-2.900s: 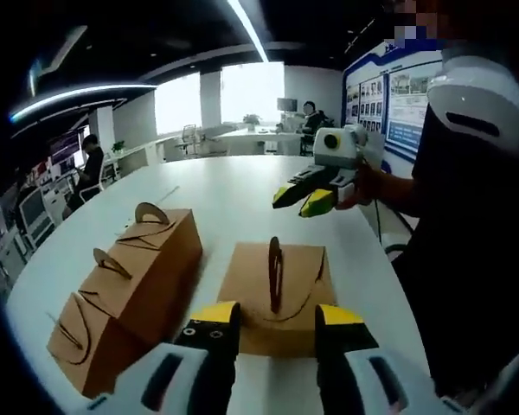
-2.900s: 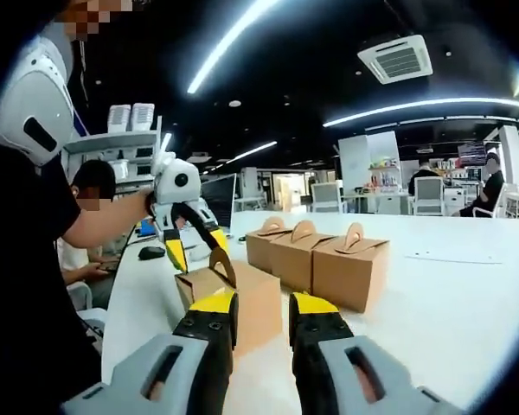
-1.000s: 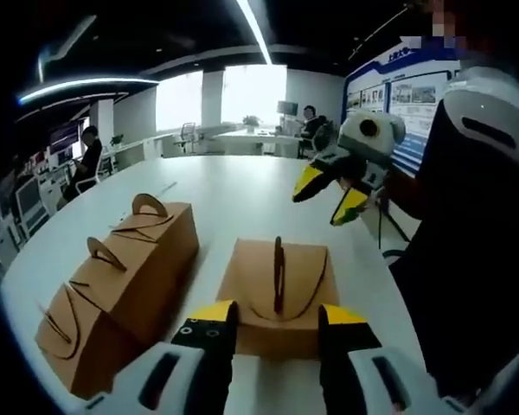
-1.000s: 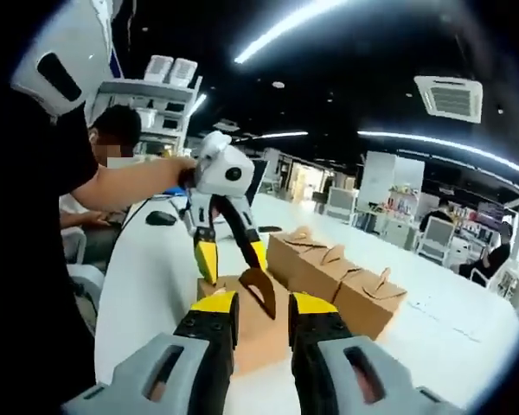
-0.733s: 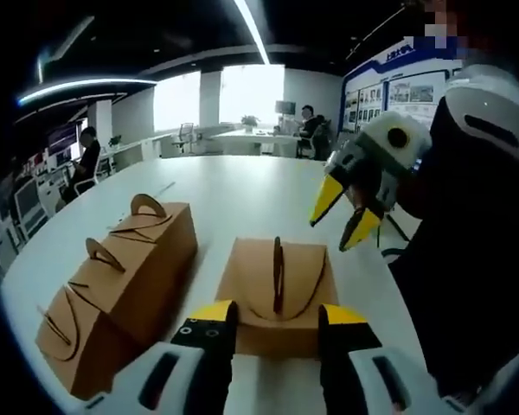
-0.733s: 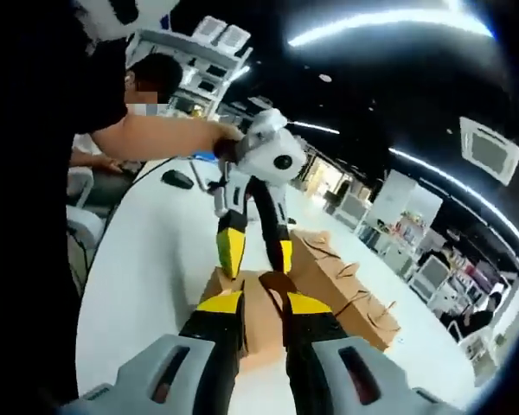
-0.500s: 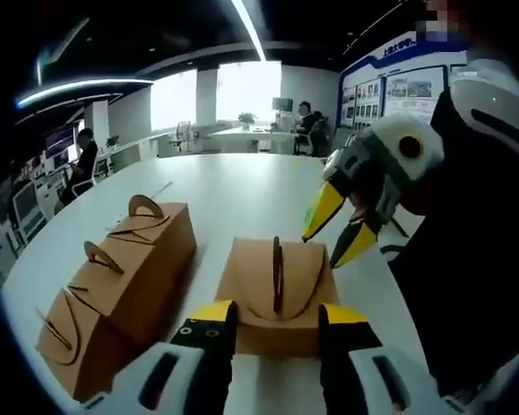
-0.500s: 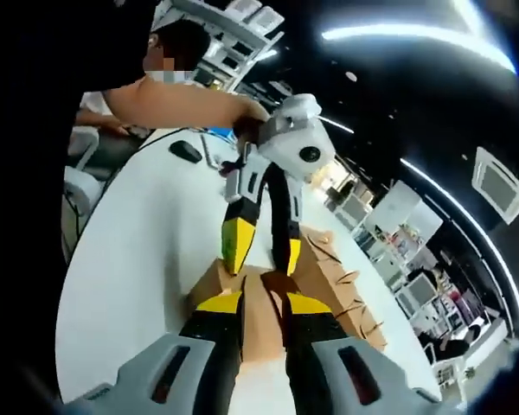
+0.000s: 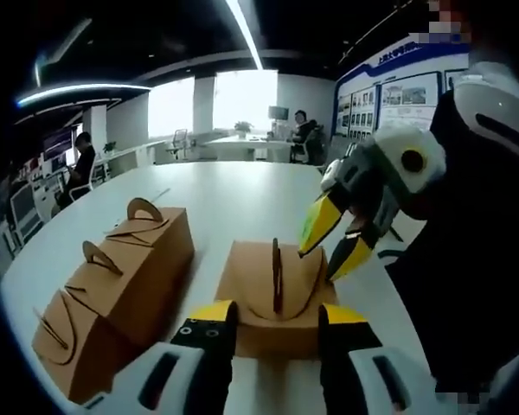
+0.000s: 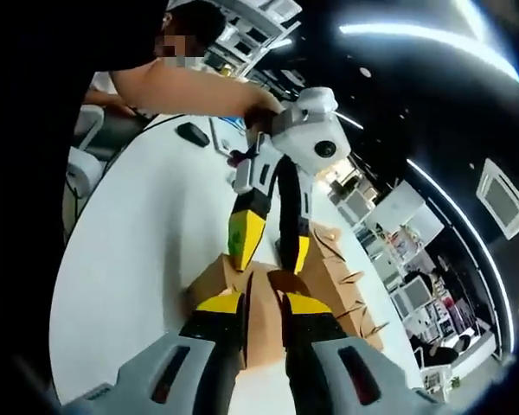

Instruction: Pick up one paper box from the group, open the paper box, and remove the item inside

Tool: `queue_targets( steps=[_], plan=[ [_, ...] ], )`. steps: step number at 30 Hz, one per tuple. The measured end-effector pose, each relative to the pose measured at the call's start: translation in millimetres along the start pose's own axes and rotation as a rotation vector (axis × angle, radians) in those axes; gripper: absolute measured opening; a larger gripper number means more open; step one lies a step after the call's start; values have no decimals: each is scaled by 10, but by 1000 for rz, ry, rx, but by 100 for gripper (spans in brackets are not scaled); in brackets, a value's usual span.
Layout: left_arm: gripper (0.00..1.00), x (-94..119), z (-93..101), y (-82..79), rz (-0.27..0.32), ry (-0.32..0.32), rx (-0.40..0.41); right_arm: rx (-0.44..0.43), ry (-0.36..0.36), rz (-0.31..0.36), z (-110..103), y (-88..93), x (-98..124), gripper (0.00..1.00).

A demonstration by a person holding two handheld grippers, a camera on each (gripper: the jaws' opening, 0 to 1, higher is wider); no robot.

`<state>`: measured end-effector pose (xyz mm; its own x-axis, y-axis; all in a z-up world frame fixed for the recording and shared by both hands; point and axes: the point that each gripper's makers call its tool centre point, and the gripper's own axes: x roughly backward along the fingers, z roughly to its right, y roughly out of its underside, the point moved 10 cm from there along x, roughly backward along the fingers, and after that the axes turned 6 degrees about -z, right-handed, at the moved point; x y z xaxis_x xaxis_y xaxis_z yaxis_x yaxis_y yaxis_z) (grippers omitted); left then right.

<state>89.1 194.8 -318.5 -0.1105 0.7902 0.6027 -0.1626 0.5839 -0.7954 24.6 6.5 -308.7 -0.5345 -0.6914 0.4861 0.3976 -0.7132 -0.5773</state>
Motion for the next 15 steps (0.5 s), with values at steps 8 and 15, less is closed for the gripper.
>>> queue_targets(
  steps=[8, 15],
  plan=[
    [40, -1, -8, 16, 17, 2, -1, 24, 14, -11, -26, -21, -37, 18],
    [39, -3, -14, 18, 16, 0, -2, 66, 37, -37, -24, -53, -64, 17]
  ],
)
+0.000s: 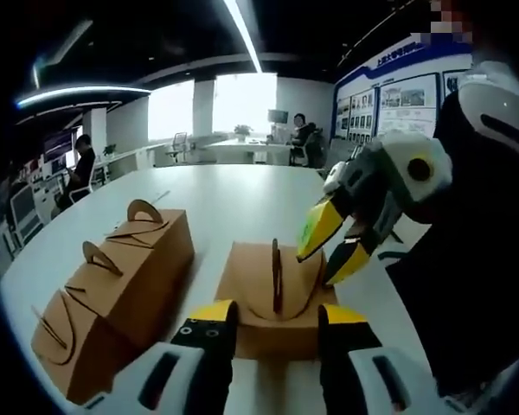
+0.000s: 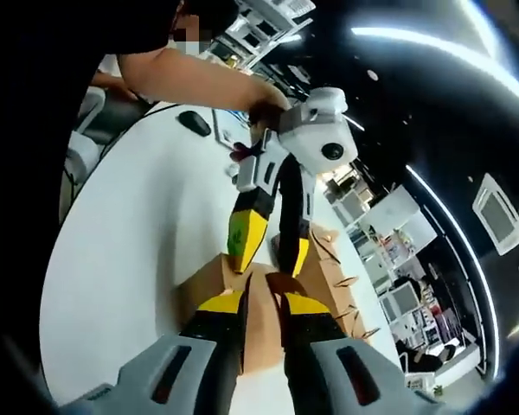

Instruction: Pick up one paper box from the group, open the paper box, and remove the item inside

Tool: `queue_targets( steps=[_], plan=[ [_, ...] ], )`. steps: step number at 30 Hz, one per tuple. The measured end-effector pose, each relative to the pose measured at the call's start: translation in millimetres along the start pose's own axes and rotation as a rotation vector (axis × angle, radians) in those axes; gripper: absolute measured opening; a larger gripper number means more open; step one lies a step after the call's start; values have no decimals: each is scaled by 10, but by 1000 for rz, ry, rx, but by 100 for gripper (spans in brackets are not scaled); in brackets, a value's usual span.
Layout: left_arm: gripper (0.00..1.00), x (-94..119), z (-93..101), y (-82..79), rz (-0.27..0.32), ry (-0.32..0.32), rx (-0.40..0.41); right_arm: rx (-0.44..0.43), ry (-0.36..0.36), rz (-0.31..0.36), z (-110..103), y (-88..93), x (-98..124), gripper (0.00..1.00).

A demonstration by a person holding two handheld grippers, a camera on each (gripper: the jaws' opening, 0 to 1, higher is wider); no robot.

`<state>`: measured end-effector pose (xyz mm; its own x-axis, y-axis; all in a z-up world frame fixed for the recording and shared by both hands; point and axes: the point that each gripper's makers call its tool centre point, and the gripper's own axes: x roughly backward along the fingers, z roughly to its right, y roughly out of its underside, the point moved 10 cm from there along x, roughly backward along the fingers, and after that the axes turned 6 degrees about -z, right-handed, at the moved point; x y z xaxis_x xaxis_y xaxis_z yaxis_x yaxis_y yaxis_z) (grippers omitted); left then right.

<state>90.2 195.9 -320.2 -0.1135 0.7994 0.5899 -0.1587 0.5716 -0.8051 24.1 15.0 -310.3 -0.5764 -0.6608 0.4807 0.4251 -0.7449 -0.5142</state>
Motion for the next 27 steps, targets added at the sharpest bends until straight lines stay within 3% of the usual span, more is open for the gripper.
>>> queue_targets(
  steps=[18, 21, 27],
  plan=[
    [39, -8, 0, 9, 8, -11, 3, 227, 78, -136, -122, -150, -31, 12],
    [39, -9, -2, 5, 5, -7, 1, 206, 68, -153, -112, -150, -2, 12],
    [39, -8, 5, 7, 5, -8, 0, 81, -31, -142, -9, -83, 32, 13]
  ],
)
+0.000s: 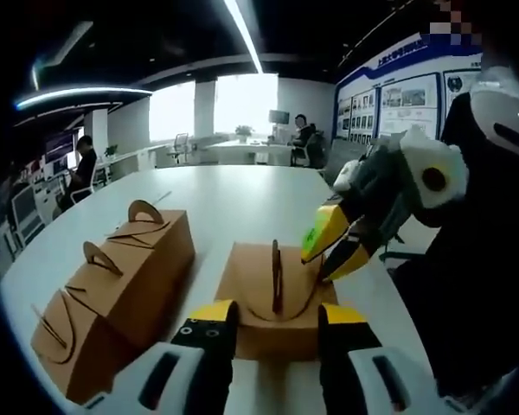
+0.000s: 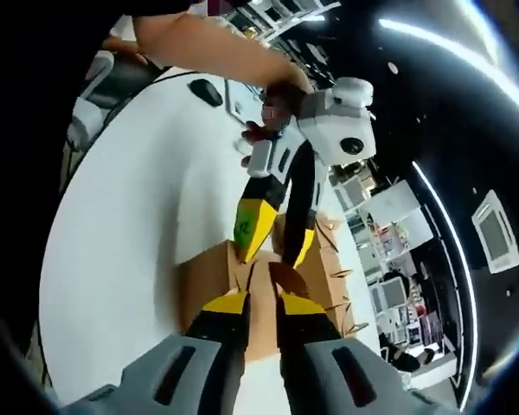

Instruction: Pick up one paper box from the group, open the paper box, and remove the item inside

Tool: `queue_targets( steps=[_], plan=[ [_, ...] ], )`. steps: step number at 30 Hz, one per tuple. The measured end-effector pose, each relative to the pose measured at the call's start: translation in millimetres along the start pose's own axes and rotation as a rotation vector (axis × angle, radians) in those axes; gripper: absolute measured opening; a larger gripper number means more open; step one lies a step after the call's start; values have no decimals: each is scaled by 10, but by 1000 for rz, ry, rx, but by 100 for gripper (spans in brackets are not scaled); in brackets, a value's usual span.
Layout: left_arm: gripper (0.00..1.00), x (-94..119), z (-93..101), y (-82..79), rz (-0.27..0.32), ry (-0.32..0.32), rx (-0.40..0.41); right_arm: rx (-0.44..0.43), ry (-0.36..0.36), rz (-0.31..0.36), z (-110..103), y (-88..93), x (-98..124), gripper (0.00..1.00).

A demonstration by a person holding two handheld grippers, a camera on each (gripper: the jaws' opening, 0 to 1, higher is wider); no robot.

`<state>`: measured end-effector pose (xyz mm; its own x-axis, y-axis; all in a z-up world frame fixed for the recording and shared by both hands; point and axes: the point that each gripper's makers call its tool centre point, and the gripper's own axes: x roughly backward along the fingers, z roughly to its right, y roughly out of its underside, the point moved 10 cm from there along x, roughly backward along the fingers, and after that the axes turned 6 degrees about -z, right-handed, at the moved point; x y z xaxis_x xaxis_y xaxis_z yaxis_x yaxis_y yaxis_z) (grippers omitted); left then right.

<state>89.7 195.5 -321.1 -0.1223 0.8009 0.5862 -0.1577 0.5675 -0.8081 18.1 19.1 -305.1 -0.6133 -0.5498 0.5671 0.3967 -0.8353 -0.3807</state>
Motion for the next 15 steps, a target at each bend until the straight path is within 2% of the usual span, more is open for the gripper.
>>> queue_targets(
  steps=[8, 11, 15],
  plan=[
    [39, -1, 14, -6, -4, -9, 1, -51, -175, -50, 144, 14, -14, 13],
    [39, -1, 17, -6, -5, -9, 0, -31, -193, -67, 195, -17, -37, 16],
    [39, -3, 20, -6, -3, -9, 0, 51, -167, -93, 150, -81, -65, 16]
  ],
)
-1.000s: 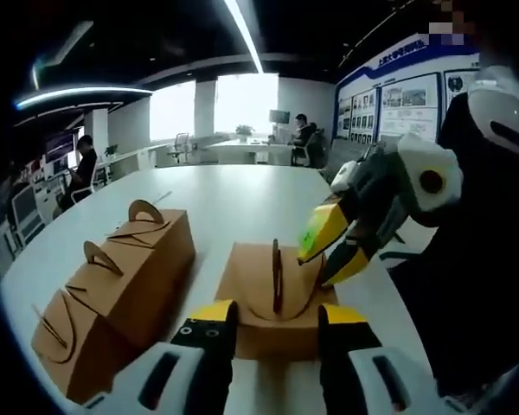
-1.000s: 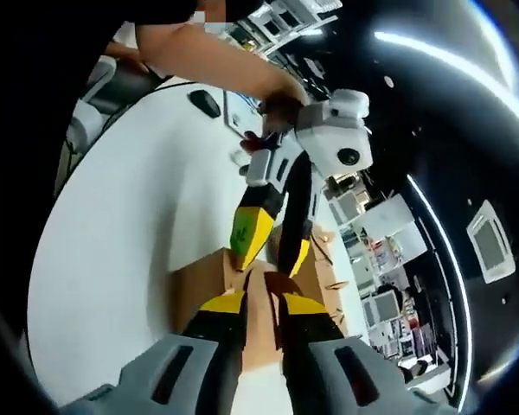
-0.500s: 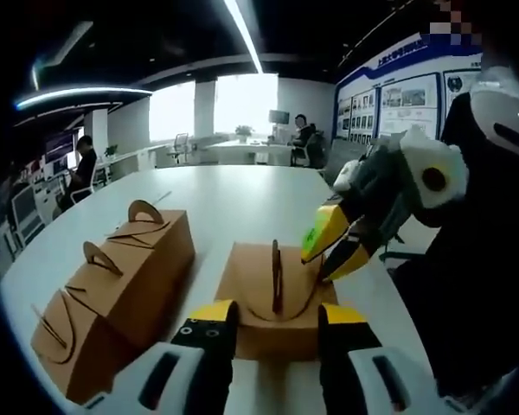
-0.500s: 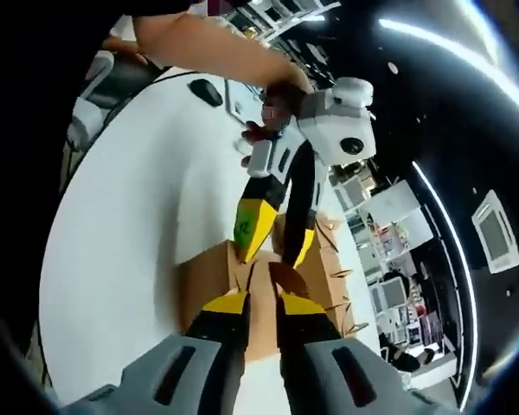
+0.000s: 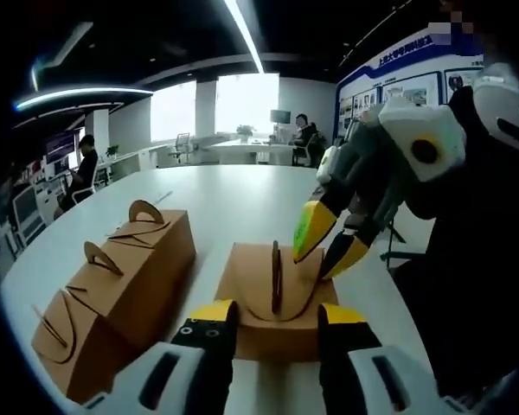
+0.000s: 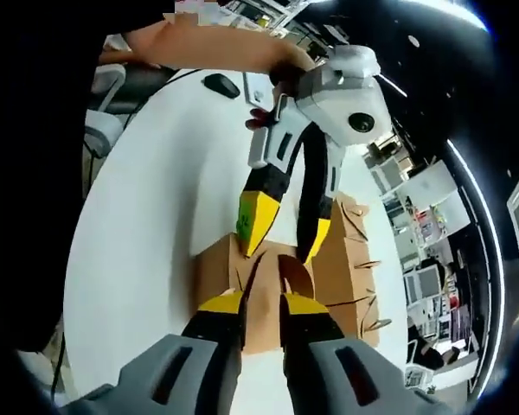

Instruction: Pick up one paper box from the group, open the paper box, and remove the item inside

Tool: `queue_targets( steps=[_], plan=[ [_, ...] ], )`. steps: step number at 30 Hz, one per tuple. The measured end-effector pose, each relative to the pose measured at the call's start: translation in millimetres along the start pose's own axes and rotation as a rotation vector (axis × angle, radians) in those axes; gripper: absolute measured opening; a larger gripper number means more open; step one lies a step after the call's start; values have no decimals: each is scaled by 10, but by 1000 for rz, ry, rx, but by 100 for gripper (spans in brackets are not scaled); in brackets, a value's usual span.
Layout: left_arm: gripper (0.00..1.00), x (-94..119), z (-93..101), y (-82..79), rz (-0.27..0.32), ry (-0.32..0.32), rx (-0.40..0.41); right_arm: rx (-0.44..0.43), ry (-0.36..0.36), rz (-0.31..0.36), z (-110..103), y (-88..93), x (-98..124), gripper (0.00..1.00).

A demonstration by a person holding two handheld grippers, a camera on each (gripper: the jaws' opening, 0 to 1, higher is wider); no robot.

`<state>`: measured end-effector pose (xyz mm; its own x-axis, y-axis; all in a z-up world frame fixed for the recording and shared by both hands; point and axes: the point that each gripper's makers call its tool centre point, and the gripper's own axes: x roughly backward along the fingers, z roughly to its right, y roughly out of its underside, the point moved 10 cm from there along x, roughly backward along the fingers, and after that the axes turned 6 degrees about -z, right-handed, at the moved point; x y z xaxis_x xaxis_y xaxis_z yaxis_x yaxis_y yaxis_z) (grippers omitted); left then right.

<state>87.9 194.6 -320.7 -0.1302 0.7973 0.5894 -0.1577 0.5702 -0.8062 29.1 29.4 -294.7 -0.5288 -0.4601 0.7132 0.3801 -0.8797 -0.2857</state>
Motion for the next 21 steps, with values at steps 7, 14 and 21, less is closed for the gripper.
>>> queue_targets(
  steps=[7, 14, 21],
  plan=[
    [37, -27, 1, -16, 2, 11, 2, -94, 151, -48, -142, -50, 21, 13],
    [37, -12, -1, -11, 2, 10, -2, -84, 251, -60, -259, -98, -4, 9],
    [37, -8, -3, -7, 5, 7, -4, -37, 272, -104, -285, -156, -49, 4]
  ],
)
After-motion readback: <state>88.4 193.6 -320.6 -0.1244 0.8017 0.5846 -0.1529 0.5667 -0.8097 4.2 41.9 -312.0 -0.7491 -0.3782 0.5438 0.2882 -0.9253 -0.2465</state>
